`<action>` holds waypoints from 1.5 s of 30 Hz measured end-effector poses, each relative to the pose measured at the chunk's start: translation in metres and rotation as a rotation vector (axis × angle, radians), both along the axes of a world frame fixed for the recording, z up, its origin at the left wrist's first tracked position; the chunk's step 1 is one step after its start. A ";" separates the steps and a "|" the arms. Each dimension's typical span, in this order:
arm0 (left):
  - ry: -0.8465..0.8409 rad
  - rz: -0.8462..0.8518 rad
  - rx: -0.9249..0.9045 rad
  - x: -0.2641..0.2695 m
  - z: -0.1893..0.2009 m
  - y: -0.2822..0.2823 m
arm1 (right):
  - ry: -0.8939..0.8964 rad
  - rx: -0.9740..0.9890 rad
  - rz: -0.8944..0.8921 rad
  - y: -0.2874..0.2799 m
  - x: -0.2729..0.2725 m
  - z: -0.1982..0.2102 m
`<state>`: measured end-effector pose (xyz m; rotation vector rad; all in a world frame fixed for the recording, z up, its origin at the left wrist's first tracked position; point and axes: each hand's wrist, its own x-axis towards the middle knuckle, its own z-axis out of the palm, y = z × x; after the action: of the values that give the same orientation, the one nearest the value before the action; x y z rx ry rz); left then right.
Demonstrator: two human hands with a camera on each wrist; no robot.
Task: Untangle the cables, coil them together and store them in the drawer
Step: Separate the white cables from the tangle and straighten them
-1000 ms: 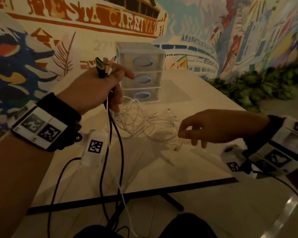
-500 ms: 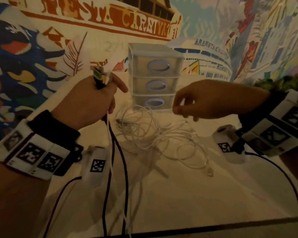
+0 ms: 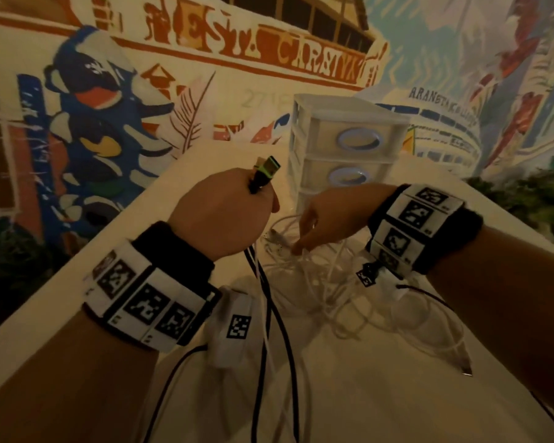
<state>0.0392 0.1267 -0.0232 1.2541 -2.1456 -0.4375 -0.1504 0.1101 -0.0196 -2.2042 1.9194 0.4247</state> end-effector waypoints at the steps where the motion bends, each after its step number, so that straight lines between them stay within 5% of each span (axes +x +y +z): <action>1: -0.002 0.000 -0.008 0.000 -0.001 -0.001 | -0.021 0.008 0.001 -0.003 0.000 -0.004; 10: -0.044 -0.003 0.028 0.001 -0.001 -0.001 | -0.172 -0.121 -0.033 -0.002 -0.008 -0.013; 21: -0.042 0.011 0.079 0.001 -0.001 0.000 | -0.083 -0.048 -0.024 -0.001 0.003 -0.011; 31: -0.156 -0.102 0.093 -0.002 -0.009 -0.002 | -0.463 -0.184 -0.107 0.031 -0.017 0.041; 36: -0.055 -0.150 0.065 -0.002 -0.008 0.008 | -0.530 -0.214 -0.112 0.042 -0.026 0.049; 41: 0.030 -0.145 0.015 -0.004 -0.011 0.010 | -0.524 -0.453 -0.093 0.041 -0.037 0.049; 45: 0.025 -0.145 0.012 -0.005 -0.016 -0.001 | -0.685 -0.544 -0.120 0.042 -0.046 0.054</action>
<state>0.0340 0.1261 -0.0395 1.0974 -2.2240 -0.5245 -0.1969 0.1525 0.0346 -2.0740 1.8629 -0.8590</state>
